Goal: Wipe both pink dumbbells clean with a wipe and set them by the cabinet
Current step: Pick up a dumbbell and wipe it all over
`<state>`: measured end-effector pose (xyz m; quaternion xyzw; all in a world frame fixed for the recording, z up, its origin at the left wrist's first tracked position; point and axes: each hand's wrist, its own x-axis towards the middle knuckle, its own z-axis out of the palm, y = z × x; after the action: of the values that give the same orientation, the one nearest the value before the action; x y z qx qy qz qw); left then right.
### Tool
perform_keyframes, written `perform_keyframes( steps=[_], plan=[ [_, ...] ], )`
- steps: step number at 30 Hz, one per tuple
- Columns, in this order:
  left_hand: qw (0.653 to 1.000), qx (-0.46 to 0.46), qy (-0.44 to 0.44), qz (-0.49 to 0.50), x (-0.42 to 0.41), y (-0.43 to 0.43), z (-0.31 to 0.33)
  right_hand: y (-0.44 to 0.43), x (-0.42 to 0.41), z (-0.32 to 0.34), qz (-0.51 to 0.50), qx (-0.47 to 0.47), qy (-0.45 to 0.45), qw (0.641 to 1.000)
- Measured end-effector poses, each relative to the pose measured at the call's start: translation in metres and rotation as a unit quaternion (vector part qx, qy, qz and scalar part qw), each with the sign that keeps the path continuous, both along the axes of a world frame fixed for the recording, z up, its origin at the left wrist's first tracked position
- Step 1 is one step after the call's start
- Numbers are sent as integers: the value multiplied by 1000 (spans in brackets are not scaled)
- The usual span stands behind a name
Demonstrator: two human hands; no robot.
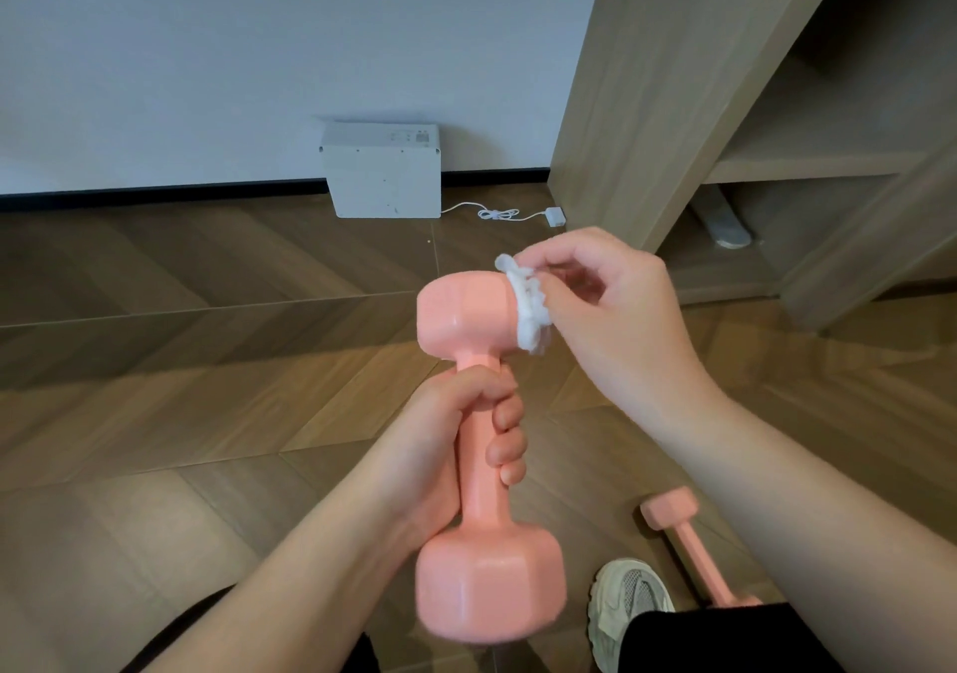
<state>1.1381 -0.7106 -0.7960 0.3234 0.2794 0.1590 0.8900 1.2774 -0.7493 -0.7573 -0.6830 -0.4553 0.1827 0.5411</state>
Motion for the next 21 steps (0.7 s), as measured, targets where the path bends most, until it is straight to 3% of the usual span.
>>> perform_keyframes(
  steps=[4, 8, 13, 16, 19, 21],
  plan=[
    [999, -20, 18, 32, 0, 3, 1, -8, -16, -5, 45, 36, -94, 994],
    [998, -51, 7, 40, 0, 4, 3, -5, -12, -6, -4, 10, -60, 998],
    [999, -38, 12, 22, 2, 2, 5, -2, -19, -4, 21, 79, -111, 990],
    [998, -56, 14, 30, 2, 1, 4, 2, -9, -10, -27, 32, -106, 993],
    [997, -60, 7, 42, 1, 4, 3, 7, -3, -18, -27, -75, -88, 993],
    [998, -48, -5, 39, 1, 6, 5, 9, -2, -19, -1, -118, -12, 993]
  ],
)
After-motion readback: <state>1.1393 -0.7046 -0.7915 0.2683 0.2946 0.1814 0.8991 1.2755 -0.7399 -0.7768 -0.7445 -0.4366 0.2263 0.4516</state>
